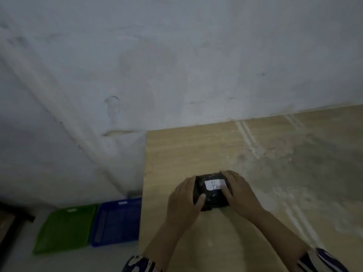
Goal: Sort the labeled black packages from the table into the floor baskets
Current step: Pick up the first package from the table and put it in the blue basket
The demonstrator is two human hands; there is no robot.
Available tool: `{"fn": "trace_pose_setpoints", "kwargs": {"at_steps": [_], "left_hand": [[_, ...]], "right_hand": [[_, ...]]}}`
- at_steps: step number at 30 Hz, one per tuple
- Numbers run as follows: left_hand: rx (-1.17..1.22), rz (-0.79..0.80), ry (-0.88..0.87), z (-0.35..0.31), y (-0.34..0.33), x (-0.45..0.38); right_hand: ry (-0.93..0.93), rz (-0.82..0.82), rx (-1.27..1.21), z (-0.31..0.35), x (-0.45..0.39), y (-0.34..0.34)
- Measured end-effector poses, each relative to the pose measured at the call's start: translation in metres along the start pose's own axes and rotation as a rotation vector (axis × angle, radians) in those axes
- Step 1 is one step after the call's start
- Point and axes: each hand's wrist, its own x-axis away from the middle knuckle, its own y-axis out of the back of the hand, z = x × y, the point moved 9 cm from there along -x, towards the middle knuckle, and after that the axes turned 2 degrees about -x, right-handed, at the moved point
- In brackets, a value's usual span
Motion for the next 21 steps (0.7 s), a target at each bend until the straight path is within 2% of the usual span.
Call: {"fn": "trace_pose_setpoints", "kwargs": {"at_steps": [5, 9, 15, 21], "left_hand": [[0.067, 0.085, 0.172, 0.006, -0.036, -0.019], [0.150, 0.078, 0.212, 0.004, -0.048, -0.025], [0.395, 0.050, 0.336, 0.012, -0.047, -0.033], [0.490, 0.039, 0.356, 0.013, -0.046, -0.028]], "right_hand": [[-0.007, 0.088, -0.057, -0.020, -0.016, -0.015], [-0.016, 0.103, -0.115, -0.030, -0.018, -0.022], [-0.062, 0.170, -0.125, -0.043, -0.026, -0.026], [-0.039, 0.143, -0.209, -0.032, -0.026, -0.020]]}}
